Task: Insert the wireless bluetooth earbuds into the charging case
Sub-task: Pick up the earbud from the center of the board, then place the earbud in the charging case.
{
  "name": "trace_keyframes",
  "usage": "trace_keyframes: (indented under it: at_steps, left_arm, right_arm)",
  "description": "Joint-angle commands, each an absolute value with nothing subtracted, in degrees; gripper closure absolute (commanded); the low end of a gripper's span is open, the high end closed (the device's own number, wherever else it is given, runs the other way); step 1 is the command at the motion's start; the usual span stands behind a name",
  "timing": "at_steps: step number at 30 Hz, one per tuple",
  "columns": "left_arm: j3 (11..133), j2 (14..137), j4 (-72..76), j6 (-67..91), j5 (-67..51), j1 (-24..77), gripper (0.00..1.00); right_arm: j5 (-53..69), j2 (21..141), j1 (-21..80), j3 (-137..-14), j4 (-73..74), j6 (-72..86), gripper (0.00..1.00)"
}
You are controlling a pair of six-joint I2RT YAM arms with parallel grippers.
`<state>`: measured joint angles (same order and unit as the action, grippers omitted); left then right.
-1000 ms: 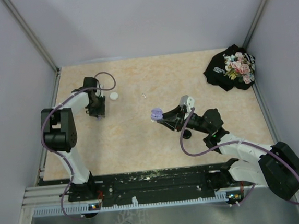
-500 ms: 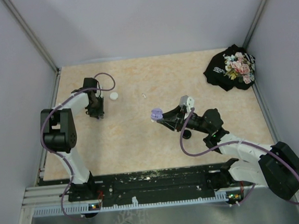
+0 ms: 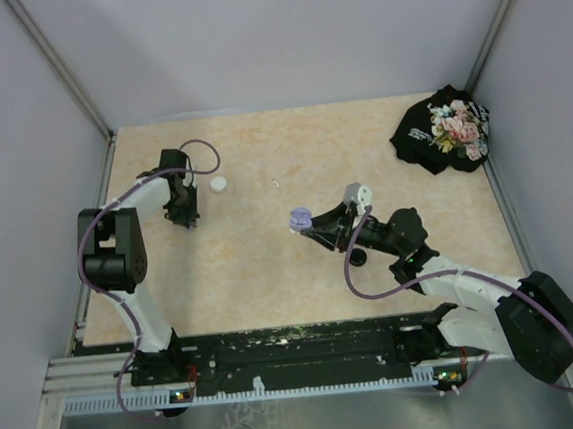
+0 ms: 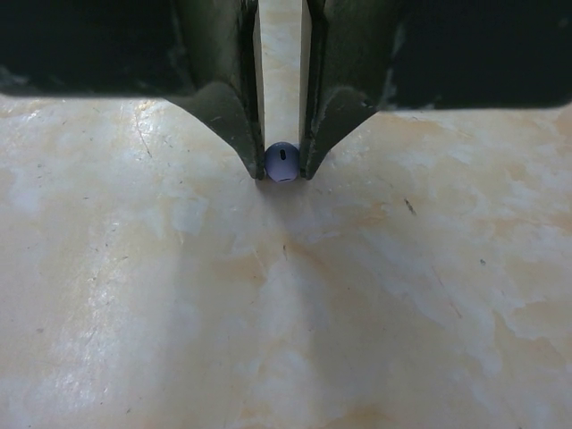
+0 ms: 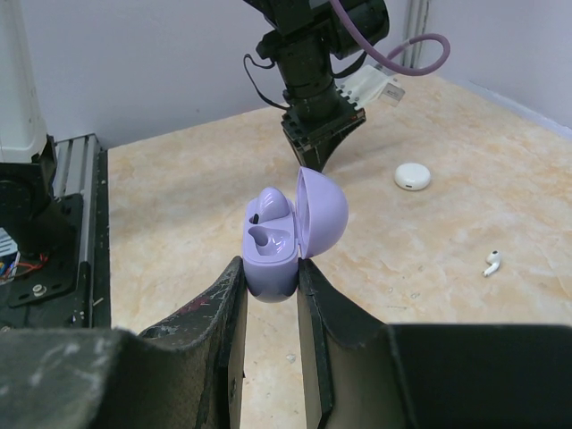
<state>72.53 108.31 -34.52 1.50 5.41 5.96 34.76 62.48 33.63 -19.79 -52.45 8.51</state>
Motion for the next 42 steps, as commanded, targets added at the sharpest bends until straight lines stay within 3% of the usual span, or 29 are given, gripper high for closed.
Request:
trace_keyframes:
  at_steps: [1,14,25,42]
  left_arm:
    - [71.3,109.0,-37.7,2.2,5.6,5.5,0.82]
    - [64.4,92.4,-28.8,8.8,-10.3,5.6,0.98]
    - [53.3,75.7,-16.6,19.1,-27.8,6.5,0.99]
    - [45.6,53.2,-2.4,37.7,-33.8,11.4,0.98]
  right_arm:
    - [34.3,61.7,33.6,-21.4,-54.4,7.6,1.00]
    - [33.9,63.3,34.8,-22.8,-52.9,5.3,1.00]
    - [29.0,67.9,40.0,-23.6,-55.9,0.5,1.00]
    - [15.4,75.1,45.4,-23.3,-73.4,-1.0,1.00]
